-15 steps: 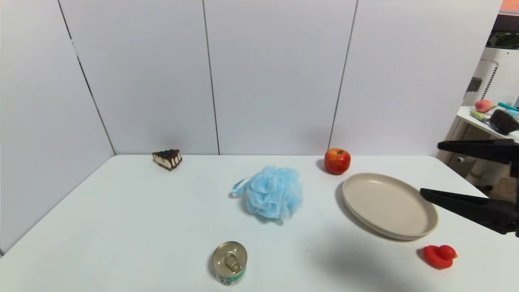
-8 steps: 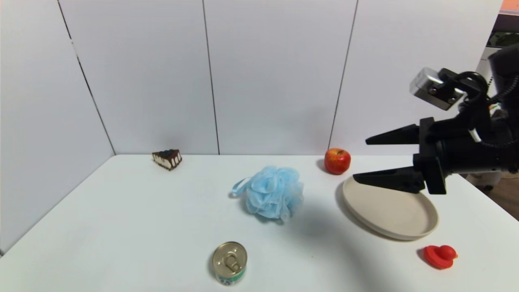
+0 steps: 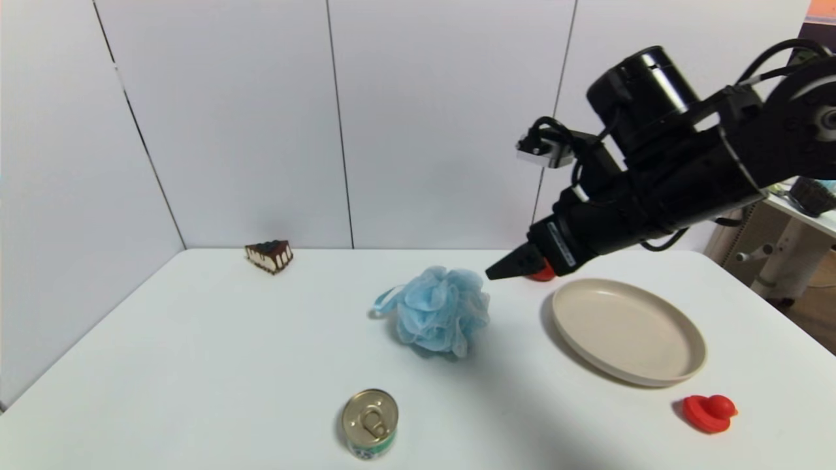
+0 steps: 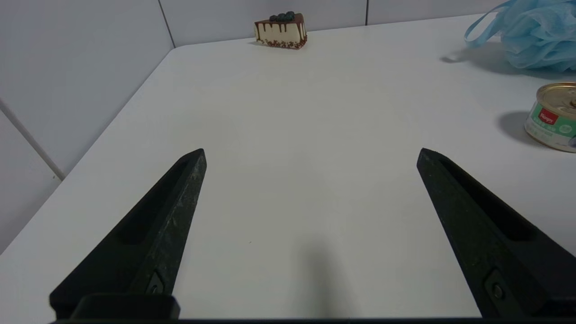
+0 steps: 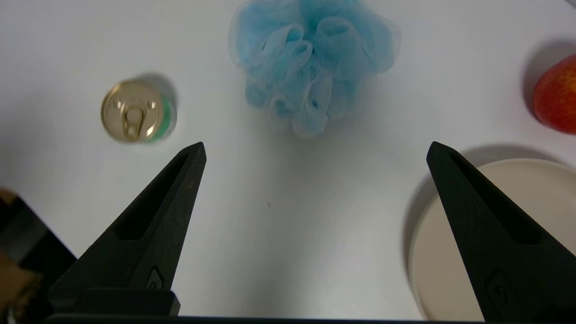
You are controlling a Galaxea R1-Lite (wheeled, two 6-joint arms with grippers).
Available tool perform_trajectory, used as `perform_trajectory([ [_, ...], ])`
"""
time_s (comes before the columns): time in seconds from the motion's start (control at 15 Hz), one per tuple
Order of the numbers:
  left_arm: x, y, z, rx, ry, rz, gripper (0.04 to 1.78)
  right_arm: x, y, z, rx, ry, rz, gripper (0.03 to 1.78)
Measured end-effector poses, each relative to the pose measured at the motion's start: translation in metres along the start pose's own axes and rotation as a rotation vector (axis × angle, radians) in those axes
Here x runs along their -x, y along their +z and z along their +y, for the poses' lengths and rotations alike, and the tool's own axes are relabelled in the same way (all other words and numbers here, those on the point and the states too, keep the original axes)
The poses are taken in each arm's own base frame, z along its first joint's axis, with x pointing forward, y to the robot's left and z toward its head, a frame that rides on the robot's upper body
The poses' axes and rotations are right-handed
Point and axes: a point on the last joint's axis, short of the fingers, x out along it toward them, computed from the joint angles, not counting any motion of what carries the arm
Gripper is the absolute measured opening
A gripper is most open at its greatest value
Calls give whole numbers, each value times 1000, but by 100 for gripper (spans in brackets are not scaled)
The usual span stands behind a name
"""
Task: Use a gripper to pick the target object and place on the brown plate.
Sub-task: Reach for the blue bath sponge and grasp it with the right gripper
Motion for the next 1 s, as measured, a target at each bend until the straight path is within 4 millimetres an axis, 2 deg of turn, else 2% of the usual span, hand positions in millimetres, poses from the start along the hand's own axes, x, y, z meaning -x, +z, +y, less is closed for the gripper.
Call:
perform_trajectory([
  [0.2,0,0,0,0,0,0,169,-35,22,23,-179,-126,0,169],
  [0.33,0,0,0,0,0,0,169,-59,29,35,-271,-216,-4,169],
  [0.6,0,0,0,0,0,0,169,-97,31,48,-321,-306,8,169],
  [1.0,0,0,0,0,1,0,169,-133,20,55,-345,-329,85,169],
])
